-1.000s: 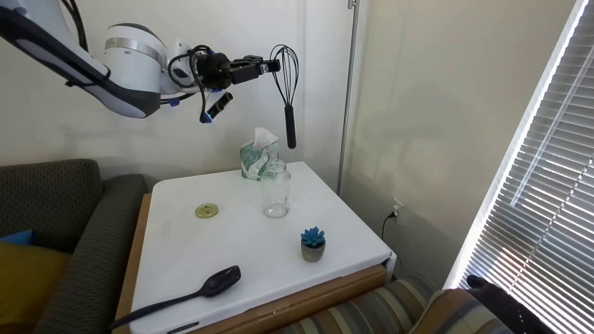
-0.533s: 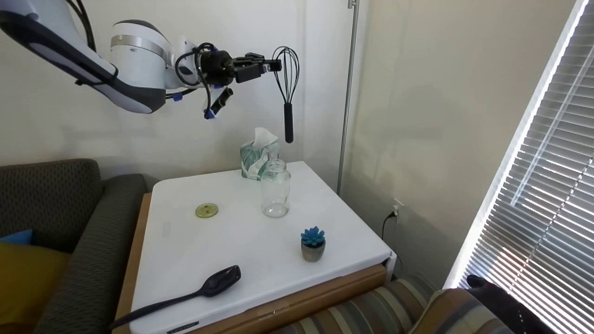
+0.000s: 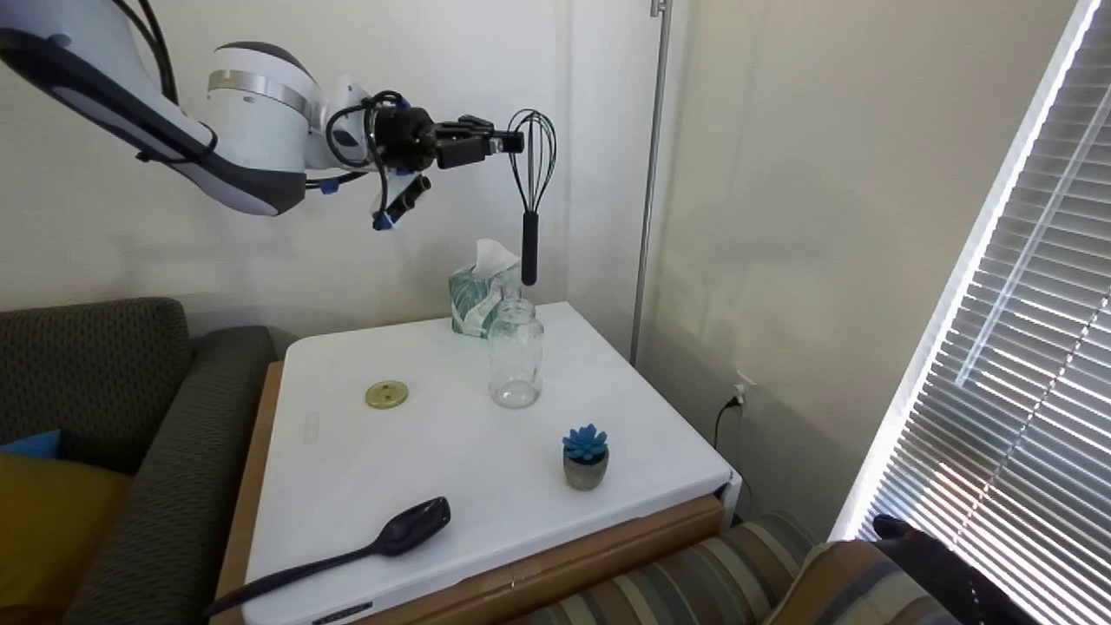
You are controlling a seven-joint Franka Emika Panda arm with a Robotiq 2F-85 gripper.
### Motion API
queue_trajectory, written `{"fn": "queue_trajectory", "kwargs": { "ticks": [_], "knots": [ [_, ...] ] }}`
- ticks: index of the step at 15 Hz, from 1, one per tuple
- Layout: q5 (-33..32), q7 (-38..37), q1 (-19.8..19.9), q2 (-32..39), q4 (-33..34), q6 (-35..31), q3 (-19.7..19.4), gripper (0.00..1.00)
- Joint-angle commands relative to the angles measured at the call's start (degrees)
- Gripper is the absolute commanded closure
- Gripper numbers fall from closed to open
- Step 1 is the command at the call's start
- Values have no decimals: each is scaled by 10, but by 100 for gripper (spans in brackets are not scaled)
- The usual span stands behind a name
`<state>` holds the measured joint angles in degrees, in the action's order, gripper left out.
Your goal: Uncover the jar and put the whisk and the spoon inside the jar
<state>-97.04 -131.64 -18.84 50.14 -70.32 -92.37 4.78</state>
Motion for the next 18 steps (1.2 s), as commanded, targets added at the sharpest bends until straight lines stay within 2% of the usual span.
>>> {"fn": "queue_trajectory", "kwargs": {
  "ticks": [1,6,12,18],
  "knots": [
    [33,43,7,0,15,-5,9,99],
    [70,75,3,3,19,-2,7,99],
    [84,96,-3,26,27,-7,5,99],
    [80,118,-18,96,67,-4,3,99]
  ]
}}
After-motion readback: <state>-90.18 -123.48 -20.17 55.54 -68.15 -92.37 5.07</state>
